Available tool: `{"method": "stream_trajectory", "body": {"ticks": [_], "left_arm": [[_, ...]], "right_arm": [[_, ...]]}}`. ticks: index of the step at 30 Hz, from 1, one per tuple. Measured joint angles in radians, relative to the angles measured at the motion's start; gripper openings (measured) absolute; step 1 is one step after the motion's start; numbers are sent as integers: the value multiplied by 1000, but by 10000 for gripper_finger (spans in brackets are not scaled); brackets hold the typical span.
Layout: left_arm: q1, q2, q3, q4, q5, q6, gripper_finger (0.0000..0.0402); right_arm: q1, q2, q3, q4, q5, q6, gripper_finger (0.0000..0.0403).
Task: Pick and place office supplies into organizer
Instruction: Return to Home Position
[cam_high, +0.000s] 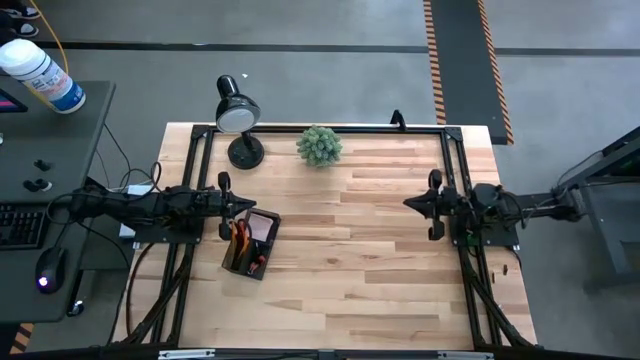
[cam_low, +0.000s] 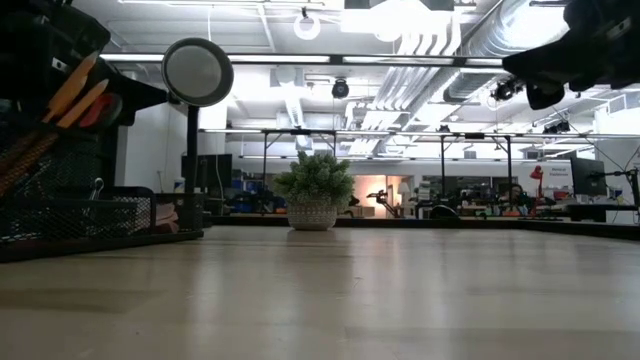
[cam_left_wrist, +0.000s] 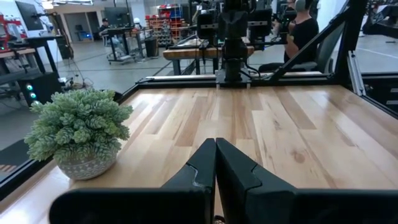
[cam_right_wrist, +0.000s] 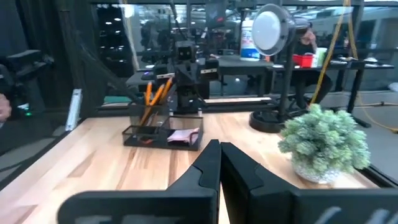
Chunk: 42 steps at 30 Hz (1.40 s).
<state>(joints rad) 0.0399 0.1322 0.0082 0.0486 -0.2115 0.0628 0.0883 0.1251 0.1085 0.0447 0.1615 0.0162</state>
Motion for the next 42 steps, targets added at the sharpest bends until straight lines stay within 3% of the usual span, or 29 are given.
{"method": "stream_trajectory", "body": {"ticks": [8, 14, 19, 26, 36, 42], "left_arm": [[0, 0, 0, 0, -1, 0, 1], [0, 0, 0, 0, 0, -7, 1], [0, 0, 1, 0, 0, -7, 1], [0, 0, 1, 1, 0, -7, 1], [0, 0, 1, 0, 0, -18, 1], [0, 0, 1, 0, 1, -26, 1]], "right_arm": [[0, -125, 0, -105, 24, 2, 0], [0, -124, -1, -125, 28, 1, 0], [-1, -123, -87, 67, -22, -22, 0], [-29, -123, -98, 115, -67, 1, 0], [-54, -123, -98, -3, -67, 30, 0], [-57, -123, -98, -19, -122, 32, 0]]}}
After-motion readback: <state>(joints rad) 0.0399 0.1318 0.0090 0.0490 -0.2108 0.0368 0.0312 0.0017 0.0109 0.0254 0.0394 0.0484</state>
